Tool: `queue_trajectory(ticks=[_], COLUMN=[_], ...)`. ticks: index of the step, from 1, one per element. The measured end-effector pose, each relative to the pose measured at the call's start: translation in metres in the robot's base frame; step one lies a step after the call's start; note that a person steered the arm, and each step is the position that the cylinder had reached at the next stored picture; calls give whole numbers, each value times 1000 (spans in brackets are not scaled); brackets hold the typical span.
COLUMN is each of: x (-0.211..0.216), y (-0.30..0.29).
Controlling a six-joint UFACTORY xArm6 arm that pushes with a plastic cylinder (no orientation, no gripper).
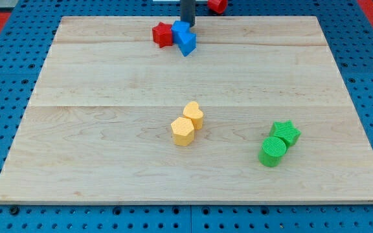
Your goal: Push the blue blocks diagonally to the top right of the yellow blocks
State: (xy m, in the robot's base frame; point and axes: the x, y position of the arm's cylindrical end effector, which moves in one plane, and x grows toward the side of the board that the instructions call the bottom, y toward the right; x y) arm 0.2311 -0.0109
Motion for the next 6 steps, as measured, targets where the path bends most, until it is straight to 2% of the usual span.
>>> queue_trajectory(ticks=[1, 2, 3, 4, 6], x=[45, 58, 39, 90, 115], y=[-16, 1, 31, 51, 80])
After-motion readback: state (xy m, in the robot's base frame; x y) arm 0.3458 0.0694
